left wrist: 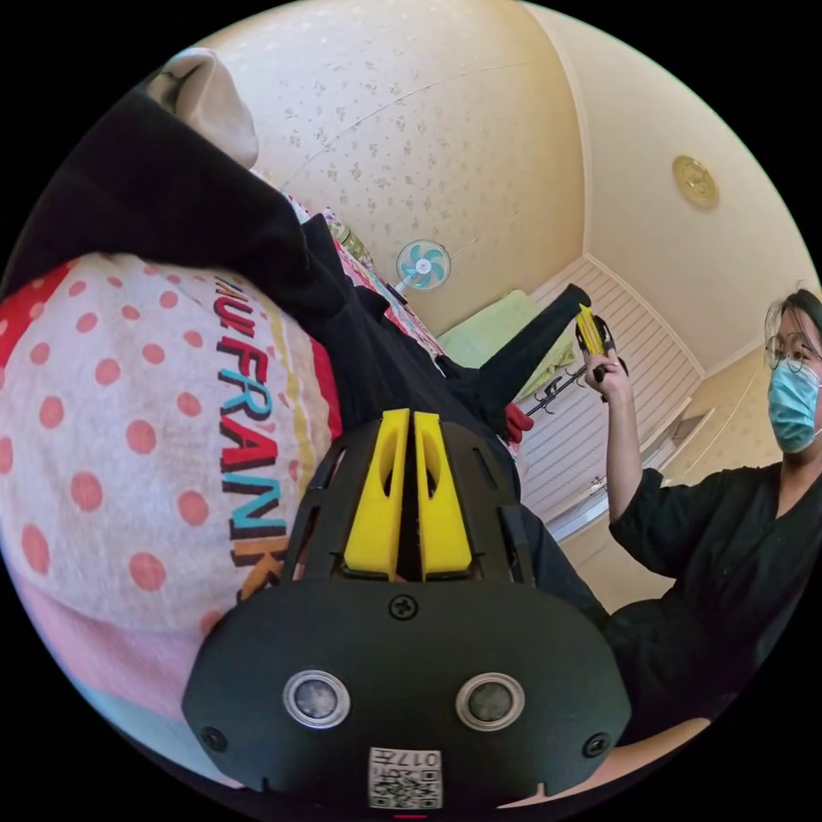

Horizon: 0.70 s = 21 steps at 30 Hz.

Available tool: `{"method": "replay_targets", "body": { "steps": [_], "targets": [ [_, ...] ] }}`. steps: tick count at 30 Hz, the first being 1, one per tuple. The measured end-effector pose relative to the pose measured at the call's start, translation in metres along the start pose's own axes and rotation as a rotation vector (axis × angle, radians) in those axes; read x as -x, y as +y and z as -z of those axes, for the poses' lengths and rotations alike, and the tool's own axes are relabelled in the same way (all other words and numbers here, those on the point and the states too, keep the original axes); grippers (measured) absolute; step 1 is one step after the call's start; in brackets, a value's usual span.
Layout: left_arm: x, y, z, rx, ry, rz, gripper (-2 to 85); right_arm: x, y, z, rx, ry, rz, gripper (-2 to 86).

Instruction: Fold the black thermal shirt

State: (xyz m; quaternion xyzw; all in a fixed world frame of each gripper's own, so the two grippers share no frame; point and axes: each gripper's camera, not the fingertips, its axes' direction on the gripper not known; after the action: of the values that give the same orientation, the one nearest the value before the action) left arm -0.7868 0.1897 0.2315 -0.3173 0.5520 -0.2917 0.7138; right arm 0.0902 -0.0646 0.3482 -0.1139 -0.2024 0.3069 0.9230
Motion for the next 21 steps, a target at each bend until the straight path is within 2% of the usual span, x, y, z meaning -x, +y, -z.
{"method": "replay_targets", "body": {
  "steps": [1, 3, 7, 10, 12, 13, 14, 15, 17, 18, 21],
  "targets": [
    [0.0, -0.002, 0.002, -0.001, 0.003, 0.003, -0.4, -0.002, 0.012, -0.028, 0.053, -0.007, 0.01, 4.7],
    [0.001, -0.006, 0.005, -0.001, 0.004, 0.006, -0.4, -0.026, 0.07, -0.121, 0.288, -0.012, -0.037, 6.8],
    [0.003, -0.016, 0.011, 0.001, 0.01, 0.012, -0.4, -0.058, 0.145, -0.161, 0.31, -0.029, -0.083, 9.2],
    [0.009, -0.025, 0.016, 0.001, 0.036, 0.023, -0.4, -0.063, 0.169, -0.165, 0.288, 0.23, 0.024, 9.2],
    [0.012, -0.03, 0.018, 0.0, 0.045, 0.024, -0.4, -0.065, 0.181, -0.175, 0.288, 0.553, 0.178, 8.9],
    [0.013, -0.033, 0.02, 0.0, 0.046, 0.025, -0.4, -0.07, 0.186, -0.181, 0.3, 0.65, 0.212, 8.8],
    [0.015, -0.037, 0.022, 0.0, 0.047, 0.026, -0.4, -0.09, 0.198, -0.196, 0.356, 0.849, 0.246, 8.6],
    [0.015, -0.039, 0.022, 0.001, 0.046, 0.026, -0.4, -0.128, 0.214, -0.218, 0.506, 1.019, 0.228, 8.3],
    [0.019, -0.047, 0.025, 0.002, 0.043, 0.029, -0.3, -0.176, 0.244, -0.244, 0.688, 1.016, 0.226, 7.9],
    [0.02, -0.05, 0.026, 0.002, 0.042, 0.03, -0.3, -0.176, 0.25, -0.242, 0.625, 0.985, 0.218, 7.7],
    [0.023, -0.062, 0.029, 0.006, 0.024, 0.047, 0.3, -0.179, 0.275, -0.269, 0.629, 1.04, 0.274, 7.4]
  ]
}}
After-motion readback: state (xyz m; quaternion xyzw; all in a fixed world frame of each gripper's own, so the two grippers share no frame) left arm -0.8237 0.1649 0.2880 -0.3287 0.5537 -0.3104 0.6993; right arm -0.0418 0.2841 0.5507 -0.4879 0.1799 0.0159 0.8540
